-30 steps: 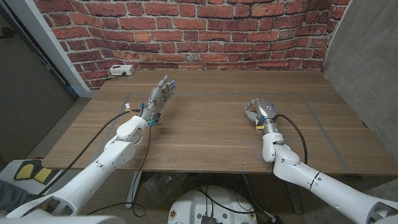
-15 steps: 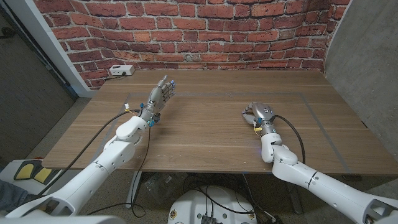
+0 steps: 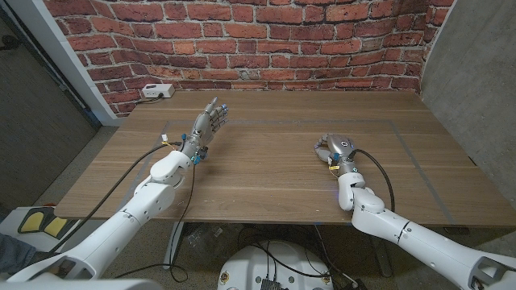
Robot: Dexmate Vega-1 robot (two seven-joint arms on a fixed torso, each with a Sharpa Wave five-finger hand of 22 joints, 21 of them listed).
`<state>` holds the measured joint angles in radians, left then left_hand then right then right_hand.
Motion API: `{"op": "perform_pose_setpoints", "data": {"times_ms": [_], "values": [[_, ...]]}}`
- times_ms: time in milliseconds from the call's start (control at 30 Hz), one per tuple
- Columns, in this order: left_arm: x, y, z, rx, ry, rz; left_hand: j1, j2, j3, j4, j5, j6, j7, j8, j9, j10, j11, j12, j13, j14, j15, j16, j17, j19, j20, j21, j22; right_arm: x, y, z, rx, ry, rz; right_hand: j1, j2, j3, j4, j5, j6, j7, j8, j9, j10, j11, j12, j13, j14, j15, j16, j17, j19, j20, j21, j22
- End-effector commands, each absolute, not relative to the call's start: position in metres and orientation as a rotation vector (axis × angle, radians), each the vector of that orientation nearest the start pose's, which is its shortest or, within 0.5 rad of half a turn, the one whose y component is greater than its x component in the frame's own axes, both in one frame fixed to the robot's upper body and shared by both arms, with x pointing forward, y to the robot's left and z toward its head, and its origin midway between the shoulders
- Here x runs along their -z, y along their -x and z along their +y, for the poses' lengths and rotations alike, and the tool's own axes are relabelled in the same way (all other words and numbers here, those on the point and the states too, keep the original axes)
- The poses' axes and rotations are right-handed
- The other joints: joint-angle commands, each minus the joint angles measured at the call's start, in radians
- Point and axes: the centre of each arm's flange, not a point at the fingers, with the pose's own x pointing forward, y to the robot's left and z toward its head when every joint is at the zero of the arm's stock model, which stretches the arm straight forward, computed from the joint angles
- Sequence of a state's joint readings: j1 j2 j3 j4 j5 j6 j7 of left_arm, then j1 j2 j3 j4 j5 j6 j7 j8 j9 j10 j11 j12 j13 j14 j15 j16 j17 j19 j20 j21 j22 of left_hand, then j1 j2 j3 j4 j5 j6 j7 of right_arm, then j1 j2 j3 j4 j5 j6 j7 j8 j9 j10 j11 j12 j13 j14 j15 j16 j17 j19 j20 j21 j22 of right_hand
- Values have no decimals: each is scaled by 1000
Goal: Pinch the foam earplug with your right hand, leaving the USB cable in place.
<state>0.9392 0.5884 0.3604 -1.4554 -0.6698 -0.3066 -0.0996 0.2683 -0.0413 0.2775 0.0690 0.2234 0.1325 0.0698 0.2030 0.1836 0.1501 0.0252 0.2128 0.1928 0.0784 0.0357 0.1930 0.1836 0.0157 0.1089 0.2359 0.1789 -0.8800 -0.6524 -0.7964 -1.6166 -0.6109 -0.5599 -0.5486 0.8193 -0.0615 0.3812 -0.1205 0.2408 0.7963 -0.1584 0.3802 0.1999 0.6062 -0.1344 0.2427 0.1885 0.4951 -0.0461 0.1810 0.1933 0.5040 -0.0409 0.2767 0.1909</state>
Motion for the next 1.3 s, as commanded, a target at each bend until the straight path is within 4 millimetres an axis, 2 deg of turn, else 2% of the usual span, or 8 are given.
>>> {"op": "perform_pose_setpoints", "data": {"times_ms": [33, 133, 300, 467, 800, 933, 1133, 1300], "values": [[36, -615, 280, 324, 0, -621, -4, -2, -4, -1, -1, 9, 1, 2, 4, 8, -1, -2, 4, 11, 5, -2, 2, 5, 11, -7, 6, 100, -608, -222, 425, 1372, -521, -27, -4, -13, 5, -2, -53, 17, -28, -1, -19, 11, -10, 7, -23, -12, -2, 2, -20, 11, -10, 2], [37, -616, 280, 325, 2, -619, -3, -2, -4, -1, -1, 9, 1, 2, 4, 8, -2, -2, 4, 11, 5, -1, 2, 5, 11, -7, 6, 98, -606, -222, 413, 1368, -524, -48, -12, -24, 11, -4, -92, 30, -50, -1, -40, 28, -17, 9, -50, 3, -5, 3, -45, 21, -21, 2], [36, -616, 281, 326, 3, -620, -3, -1, -4, 0, -1, 15, 1, 4, 4, 10, -2, -1, 4, 14, 5, 0, 1, 6, 10, -7, 6, 93, -601, -224, 400, 1326, -542, -133, -15, -56, 47, -13, -169, 62, -98, 0, -75, 70, -25, 13, -92, 24, 0, 7, -85, 36, -41, 3], [36, -617, 281, 330, 4, -619, -2, 1, -4, 0, -1, 19, 1, 5, 4, 13, -1, 0, 4, 16, 5, 0, 1, 6, 10, -7, 6, 87, -595, -226, 436, 1284, -573, -171, -12, -70, 64, -18, -195, 80, -115, 1, -82, 88, -25, 14, -107, 34, 0, 8, -98, 37, -47, 3], [35, -617, 283, 335, 4, -617, 0, 5, -3, 0, -2, 23, 1, 5, 4, 20, 2, 2, 4, 20, 5, 1, 1, 8, 11, -8, 7, 74, -586, -234, 394, 1060, -644, -354, 57, -116, 166, -51, -232, 131, -153, 5, -90, 158, -16, 16, -145, 62, 4, 12, -126, 44, -58, 3], [35, -617, 284, 335, 3, -618, 1, 7, -3, 0, -2, 24, 2, 5, 4, 22, 3, 2, 4, 22, 5, 1, 1, 9, 10, -8, 7, 69, -585, -238, 319, 927, -672, -380, 66, -124, 179, -55, -236, 156, -160, 4, -103, 170, -20, 15, -166, 71, 0, 11, -143, 39, -64, 2], [34, -617, 285, 336, 1, -617, 2, 8, -2, 0, -2, 25, 2, 5, 4, 22, 2, 2, 4, 23, 6, 1, 1, 9, 11, -8, 7, 62, -583, -243, 252, 763, -725, -408, 83, -129, 187, -58, -122, 165, -121, 10, -93, 199, -11, 14, -168, 74, 4, 3, -138, 34, -61, 1], [33, -617, 285, 337, -2, -618, 3, 10, -2, 0, -2, 27, 2, 5, 4, 23, 2, 1, 4, 24, 6, 1, 1, 11, 10, -8, 7, 58, -585, -247, 167, 620, -743, -427, 83, -138, 191, -61, -192, 185, -156, 9, -104, 208, -14, 13, -175, 85, 3, 1, -137, 34, -61, 0]]}}
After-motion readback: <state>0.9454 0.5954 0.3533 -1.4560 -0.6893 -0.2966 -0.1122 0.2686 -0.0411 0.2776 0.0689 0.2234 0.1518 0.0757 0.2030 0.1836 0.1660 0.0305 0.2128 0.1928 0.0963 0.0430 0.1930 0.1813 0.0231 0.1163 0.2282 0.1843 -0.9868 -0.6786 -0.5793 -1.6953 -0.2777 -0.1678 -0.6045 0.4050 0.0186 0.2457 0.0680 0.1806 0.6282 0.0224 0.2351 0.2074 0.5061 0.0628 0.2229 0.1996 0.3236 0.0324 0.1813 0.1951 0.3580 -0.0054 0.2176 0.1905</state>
